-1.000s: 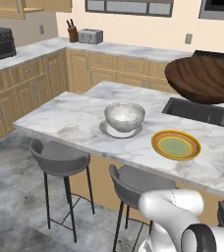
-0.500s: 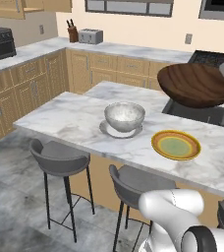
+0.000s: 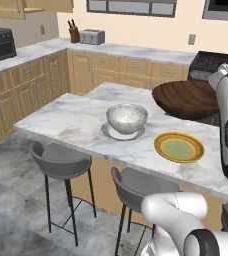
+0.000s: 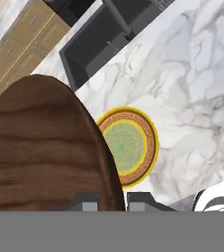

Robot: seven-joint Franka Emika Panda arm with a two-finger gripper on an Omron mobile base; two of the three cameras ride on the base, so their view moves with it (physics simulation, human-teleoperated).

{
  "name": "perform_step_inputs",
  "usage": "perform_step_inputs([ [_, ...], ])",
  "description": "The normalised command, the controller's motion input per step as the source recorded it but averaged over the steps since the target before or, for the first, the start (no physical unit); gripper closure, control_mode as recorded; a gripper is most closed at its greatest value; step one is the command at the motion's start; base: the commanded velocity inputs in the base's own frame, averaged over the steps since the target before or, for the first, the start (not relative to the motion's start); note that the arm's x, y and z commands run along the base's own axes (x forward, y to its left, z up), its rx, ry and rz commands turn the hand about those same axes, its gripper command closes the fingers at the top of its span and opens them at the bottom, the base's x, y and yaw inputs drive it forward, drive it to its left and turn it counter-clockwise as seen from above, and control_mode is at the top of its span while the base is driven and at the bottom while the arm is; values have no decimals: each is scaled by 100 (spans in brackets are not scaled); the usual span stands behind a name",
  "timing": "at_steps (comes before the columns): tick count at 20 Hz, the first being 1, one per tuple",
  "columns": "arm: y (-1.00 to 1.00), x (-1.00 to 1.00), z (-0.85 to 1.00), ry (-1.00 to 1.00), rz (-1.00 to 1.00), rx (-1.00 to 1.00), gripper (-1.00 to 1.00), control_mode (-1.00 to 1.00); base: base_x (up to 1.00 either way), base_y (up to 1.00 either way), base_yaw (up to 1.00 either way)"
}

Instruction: Move the bowls from the cabinet to the plates on the dining table.

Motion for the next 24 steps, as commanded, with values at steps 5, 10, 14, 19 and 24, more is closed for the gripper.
perform_step_inputs([
  [5,0,28,-25,9,3,0,100,-100,0,0,0],
  [10,0,29,-28,8,4,0,100,-100,0,0,0],
  [14,-4,30,-29,5,5,0,100,-100,0,0,0],
  [19,-9,30,-28,3,4,0,100,-100,0,0,0],
  [24,-16,27,-25,1,4,0,100,-100,0,0,0],
])
